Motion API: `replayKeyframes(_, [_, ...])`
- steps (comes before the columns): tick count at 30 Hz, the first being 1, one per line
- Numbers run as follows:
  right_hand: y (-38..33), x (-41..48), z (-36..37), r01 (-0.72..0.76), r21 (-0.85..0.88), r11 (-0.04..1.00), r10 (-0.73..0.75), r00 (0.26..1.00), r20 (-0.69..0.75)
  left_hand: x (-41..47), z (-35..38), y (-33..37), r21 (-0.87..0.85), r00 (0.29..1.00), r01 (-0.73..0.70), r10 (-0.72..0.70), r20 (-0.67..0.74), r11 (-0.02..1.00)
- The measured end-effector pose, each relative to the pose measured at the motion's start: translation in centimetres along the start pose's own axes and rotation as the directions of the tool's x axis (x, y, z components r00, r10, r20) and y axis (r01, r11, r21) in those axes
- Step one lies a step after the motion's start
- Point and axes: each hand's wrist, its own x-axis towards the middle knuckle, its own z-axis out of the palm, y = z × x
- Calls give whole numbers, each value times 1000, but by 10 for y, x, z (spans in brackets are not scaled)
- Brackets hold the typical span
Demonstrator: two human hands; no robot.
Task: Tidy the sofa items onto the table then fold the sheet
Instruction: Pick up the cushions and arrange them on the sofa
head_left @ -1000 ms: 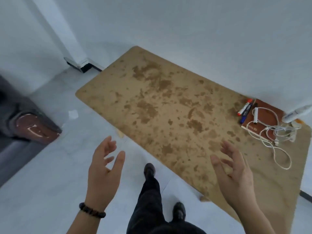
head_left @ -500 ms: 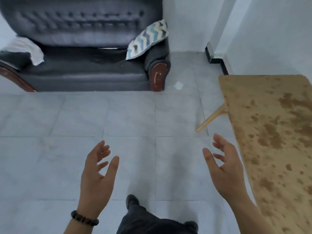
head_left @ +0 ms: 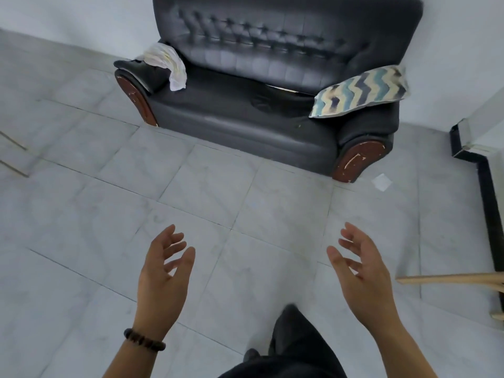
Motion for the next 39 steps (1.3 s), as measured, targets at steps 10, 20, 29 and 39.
replayKeyframes(10, [-23, 208, 70, -67, -1, 998, 67, 998, -8, 213, 73, 33, 52, 998, -9, 6, 64, 999])
replayKeyframes(20, [-60, 396, 75, -59, -49, 997, 55, 997, -62, 395, 162, 103, 28, 985, -79, 74, 156, 996])
replayKeyframes(29, [-44, 587, 77, -187, -75, 980, 173, 972, -158, 579, 300, 139, 33, 948, -81, 67, 312, 996])
replayKeyframes(39, [-38, 771, 7, -231, 33, 972, 225, 891, -395, 732, 468, 242, -34, 836, -177, 168, 522, 984])
